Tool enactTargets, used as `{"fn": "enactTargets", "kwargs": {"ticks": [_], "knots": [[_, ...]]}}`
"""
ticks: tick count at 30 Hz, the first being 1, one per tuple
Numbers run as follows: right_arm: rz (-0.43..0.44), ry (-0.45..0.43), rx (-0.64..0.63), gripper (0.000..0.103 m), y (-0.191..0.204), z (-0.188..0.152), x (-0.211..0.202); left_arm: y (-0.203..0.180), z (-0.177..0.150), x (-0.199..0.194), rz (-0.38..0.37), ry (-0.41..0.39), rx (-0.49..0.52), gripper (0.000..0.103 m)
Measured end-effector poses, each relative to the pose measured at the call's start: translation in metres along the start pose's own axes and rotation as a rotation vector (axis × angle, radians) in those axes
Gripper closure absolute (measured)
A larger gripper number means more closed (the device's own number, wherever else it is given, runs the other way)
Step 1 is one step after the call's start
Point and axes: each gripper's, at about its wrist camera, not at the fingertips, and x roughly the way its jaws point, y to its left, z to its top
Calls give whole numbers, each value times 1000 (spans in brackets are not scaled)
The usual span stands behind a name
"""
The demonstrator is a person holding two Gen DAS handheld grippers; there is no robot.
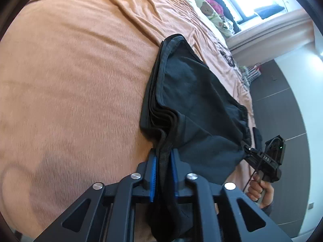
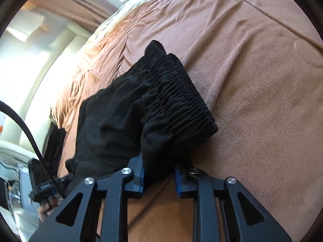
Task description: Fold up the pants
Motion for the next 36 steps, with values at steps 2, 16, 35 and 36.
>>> {"fn": "enactTargets", "kwargs": {"ticks": [2, 16, 35, 36], "knots": [[-5, -15, -13, 69, 8, -1, -6, 4, -6, -6, -31, -11, -12, 60], [38, -46, -121, 63, 38, -50, -35, 16, -31, -15, -179, -42, -45, 45], [-14, -21, -275, 63, 121, -58, -7, 11, -66, -20, -244, -7, -109, 96], [-13, -16, -286, 63, 127, -58, -2, 12, -67, -20, -246, -9, -113, 96]]}}
